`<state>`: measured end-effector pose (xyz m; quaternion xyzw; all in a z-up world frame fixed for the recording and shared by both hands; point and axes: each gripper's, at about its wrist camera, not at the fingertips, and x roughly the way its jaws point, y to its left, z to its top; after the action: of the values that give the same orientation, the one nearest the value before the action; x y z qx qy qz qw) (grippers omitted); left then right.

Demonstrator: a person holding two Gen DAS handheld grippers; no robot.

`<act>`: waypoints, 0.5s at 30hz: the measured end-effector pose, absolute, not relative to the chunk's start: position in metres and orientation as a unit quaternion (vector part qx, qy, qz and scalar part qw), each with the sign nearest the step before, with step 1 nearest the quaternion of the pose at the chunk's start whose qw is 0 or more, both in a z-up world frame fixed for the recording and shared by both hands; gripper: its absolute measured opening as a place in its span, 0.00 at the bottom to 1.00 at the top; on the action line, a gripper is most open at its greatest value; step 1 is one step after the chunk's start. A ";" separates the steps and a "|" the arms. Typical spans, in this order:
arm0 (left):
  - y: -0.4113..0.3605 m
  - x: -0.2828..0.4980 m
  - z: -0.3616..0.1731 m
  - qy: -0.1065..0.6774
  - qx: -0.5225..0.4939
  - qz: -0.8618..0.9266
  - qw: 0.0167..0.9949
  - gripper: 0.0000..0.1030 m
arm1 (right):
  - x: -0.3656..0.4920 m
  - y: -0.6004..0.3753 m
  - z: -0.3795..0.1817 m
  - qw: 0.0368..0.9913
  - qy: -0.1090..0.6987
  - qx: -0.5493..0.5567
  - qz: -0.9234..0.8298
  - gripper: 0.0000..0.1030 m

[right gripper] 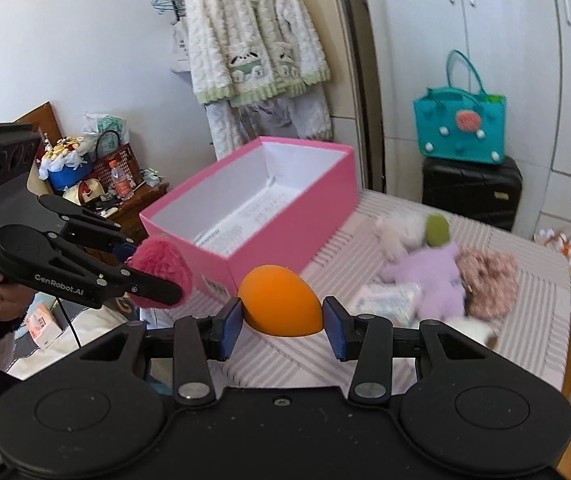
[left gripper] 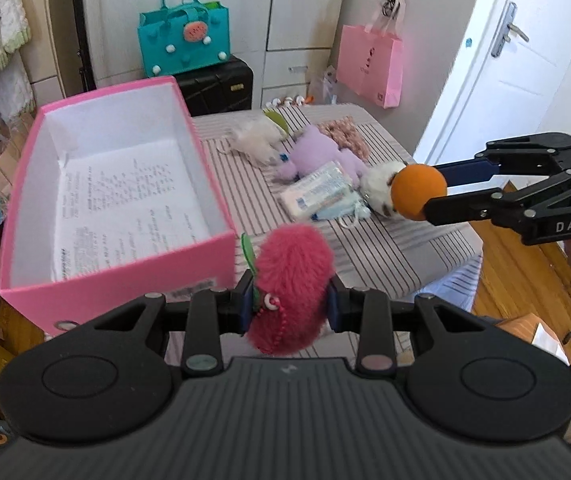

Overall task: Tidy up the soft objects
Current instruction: 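Carry the pink pompom and orange sponge over the pink box with both grippers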

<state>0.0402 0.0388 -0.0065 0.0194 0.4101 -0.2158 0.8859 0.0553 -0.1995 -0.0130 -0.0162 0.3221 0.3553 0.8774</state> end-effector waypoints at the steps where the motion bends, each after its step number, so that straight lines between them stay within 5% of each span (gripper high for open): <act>1: 0.045 0.044 -0.005 0.407 0.017 -0.213 0.888 0.32 | 0.060 -0.194 -0.012 0.878 0.319 -0.020 0.356 0.48; 15: 0.100 0.143 0.008 0.387 -0.018 -0.168 0.906 0.32 | 0.141 -0.102 0.011 0.880 0.251 -0.112 0.388 0.48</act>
<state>0.1433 0.1001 0.0078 -0.0185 0.3870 -0.1680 0.9065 0.1411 -0.1024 0.0114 -0.1118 0.2514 0.3879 0.8797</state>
